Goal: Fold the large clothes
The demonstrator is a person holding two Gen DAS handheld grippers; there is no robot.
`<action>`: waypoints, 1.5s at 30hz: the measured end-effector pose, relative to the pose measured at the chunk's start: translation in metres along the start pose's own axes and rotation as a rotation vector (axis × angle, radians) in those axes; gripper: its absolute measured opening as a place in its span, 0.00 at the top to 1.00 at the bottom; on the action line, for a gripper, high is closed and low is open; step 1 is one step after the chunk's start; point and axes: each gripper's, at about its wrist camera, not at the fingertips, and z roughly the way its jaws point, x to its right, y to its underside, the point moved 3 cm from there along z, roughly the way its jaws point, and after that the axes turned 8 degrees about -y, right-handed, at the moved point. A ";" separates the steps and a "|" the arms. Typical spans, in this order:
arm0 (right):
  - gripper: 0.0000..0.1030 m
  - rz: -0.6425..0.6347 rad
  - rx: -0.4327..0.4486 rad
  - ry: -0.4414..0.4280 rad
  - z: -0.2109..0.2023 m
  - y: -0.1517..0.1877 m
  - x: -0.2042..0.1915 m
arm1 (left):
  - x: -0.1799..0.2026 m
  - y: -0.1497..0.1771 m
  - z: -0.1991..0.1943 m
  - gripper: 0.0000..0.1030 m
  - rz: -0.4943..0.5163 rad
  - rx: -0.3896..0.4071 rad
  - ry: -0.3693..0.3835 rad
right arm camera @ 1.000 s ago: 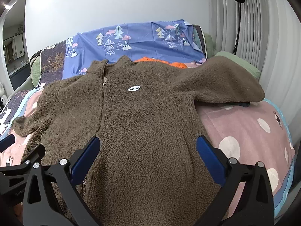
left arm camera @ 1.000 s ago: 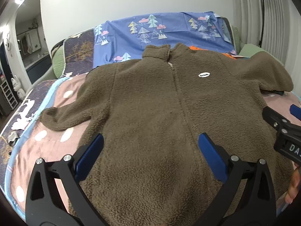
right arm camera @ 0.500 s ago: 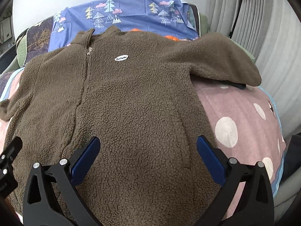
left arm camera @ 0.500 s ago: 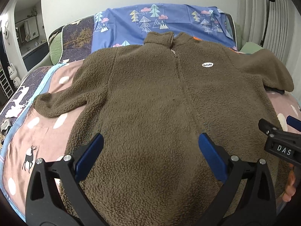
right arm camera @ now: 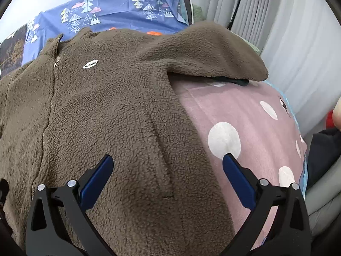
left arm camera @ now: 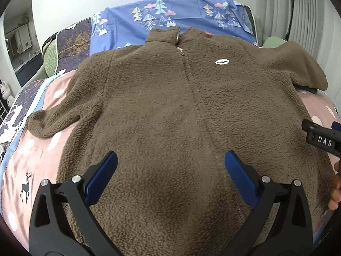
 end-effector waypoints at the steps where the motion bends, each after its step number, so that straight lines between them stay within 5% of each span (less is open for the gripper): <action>1: 0.01 0.008 -0.001 -0.032 0.000 -0.001 -0.001 | 0.000 0.000 0.001 0.02 0.001 0.001 0.006; 8: 0.01 -0.036 0.039 -0.204 -0.011 -0.007 -0.036 | -0.011 -0.005 0.002 0.02 -0.016 0.028 0.013; 16: 0.01 -0.157 0.100 -0.386 -0.037 -0.009 -0.104 | -0.068 -0.007 -0.011 0.02 -0.122 0.116 -0.183; 19: 0.01 -0.187 0.134 -0.416 -0.049 -0.009 -0.124 | -0.088 -0.003 -0.014 0.02 -0.160 0.119 -0.168; 33: 0.01 -0.253 0.353 -0.426 -0.107 -0.038 -0.172 | -0.121 -0.011 -0.035 0.02 -0.221 0.204 -0.131; 45: 0.01 -0.287 0.343 -0.425 -0.105 -0.035 -0.194 | -0.146 -0.007 -0.027 0.02 -0.252 0.195 -0.145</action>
